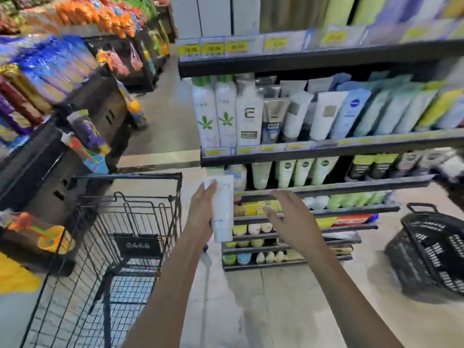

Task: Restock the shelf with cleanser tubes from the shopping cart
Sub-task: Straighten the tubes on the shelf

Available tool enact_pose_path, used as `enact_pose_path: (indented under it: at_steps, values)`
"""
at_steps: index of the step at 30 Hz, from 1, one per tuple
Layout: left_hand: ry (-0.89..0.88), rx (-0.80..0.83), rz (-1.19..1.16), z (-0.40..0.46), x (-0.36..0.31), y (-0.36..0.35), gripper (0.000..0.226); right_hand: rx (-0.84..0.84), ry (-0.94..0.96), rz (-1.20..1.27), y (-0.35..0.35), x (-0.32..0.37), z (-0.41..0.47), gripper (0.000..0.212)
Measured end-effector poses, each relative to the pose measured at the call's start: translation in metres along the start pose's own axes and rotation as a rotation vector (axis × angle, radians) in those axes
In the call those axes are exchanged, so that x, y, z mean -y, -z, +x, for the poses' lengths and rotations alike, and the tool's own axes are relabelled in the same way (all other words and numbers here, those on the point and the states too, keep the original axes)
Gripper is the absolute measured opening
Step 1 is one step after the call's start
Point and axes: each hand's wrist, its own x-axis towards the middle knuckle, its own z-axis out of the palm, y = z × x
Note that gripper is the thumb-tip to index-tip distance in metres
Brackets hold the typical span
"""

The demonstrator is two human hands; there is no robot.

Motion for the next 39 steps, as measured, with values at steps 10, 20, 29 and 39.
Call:
enact_pose_path:
  at_steps: [10, 20, 29, 39]
  values:
    - [0.03, 0.034, -0.03, -0.038, 0.05, -0.129, 0.029, -0.067, -0.068, -0.025, 0.074, -0.106, -0.057, 0.053]
    - [-0.035, 0.15, 0.063, -0.055, 0.11, -0.226, 0.028, -0.093, -0.095, -0.004, 0.129, -0.199, -0.092, 0.05]
    - [-0.015, 0.127, 0.092, -0.016, 0.159, -0.292, 0.03, -0.127, -0.11, -0.031, 0.157, -0.267, -0.068, 0.049]
    - [0.291, 0.082, -0.046, 0.052, 0.186, -0.343, 0.026, 0.044, -0.143, -0.067, 0.17, -0.339, 0.008, 0.048]
